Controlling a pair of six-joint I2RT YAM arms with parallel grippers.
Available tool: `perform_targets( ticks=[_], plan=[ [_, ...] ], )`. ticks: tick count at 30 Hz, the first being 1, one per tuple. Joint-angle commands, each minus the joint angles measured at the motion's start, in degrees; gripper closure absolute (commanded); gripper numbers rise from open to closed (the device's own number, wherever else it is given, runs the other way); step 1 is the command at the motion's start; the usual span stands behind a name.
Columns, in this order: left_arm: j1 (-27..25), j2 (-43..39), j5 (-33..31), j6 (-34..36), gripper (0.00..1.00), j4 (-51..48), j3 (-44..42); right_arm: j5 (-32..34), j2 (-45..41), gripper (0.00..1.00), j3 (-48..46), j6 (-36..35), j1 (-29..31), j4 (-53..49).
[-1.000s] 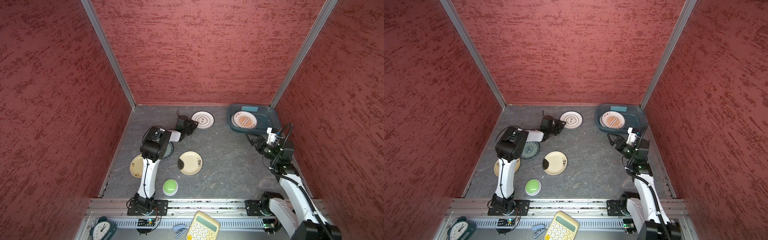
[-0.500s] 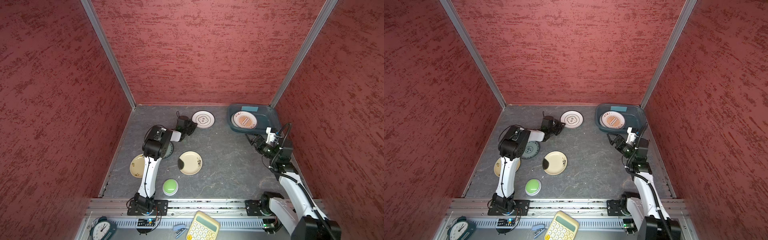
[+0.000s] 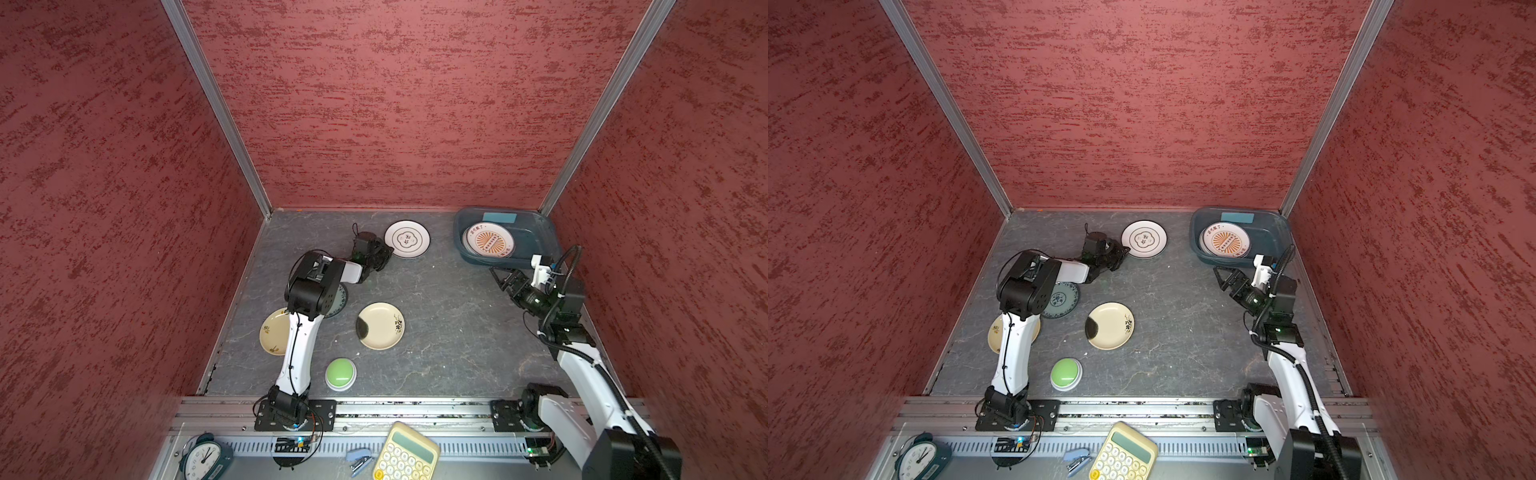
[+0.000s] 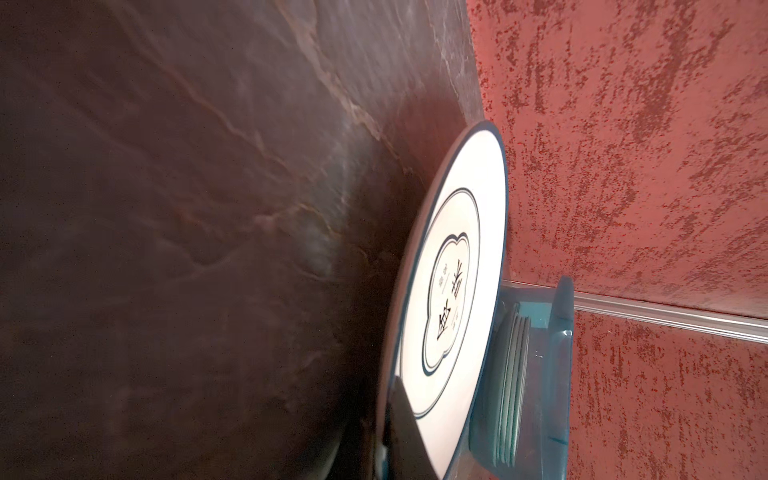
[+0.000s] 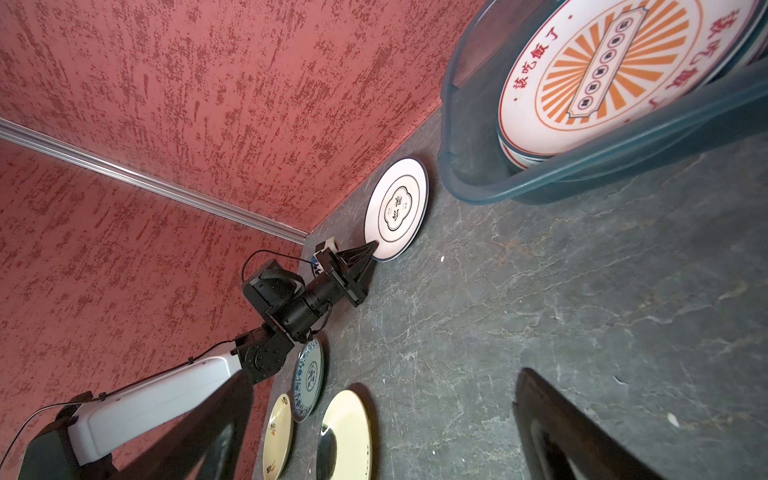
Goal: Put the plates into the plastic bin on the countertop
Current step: 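Lower the left gripper to the white cloud-motif plate's rim and close on it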
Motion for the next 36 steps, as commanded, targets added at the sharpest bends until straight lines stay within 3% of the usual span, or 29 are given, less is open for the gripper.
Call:
perform_targets(
  ticks=[1,14,28,36],
  plan=[
    [0.41,2.53,0.42,0.03,0.93,-0.97,-0.51,1.46,-0.06,0.01,-0.35,-1.78,0.22,0.64],
    [0.32,-2.22,0.54,7.72,1.00,-5.55,-0.47,1.84,1.83,0.01,-1.06,-2.83,0.23,-0.67],
    [-0.35,-13.62,1.61,11.20,1.00,-3.43,-10.88,-2.58,0.00,0.02,-0.63,3.16,0.89,0.00],
    [0.55,-19.83,3.89,11.68,1.00,-2.82,-15.87,-0.10,-0.37,0.02,0.81,5.58,6.10,-0.06]
  ],
)
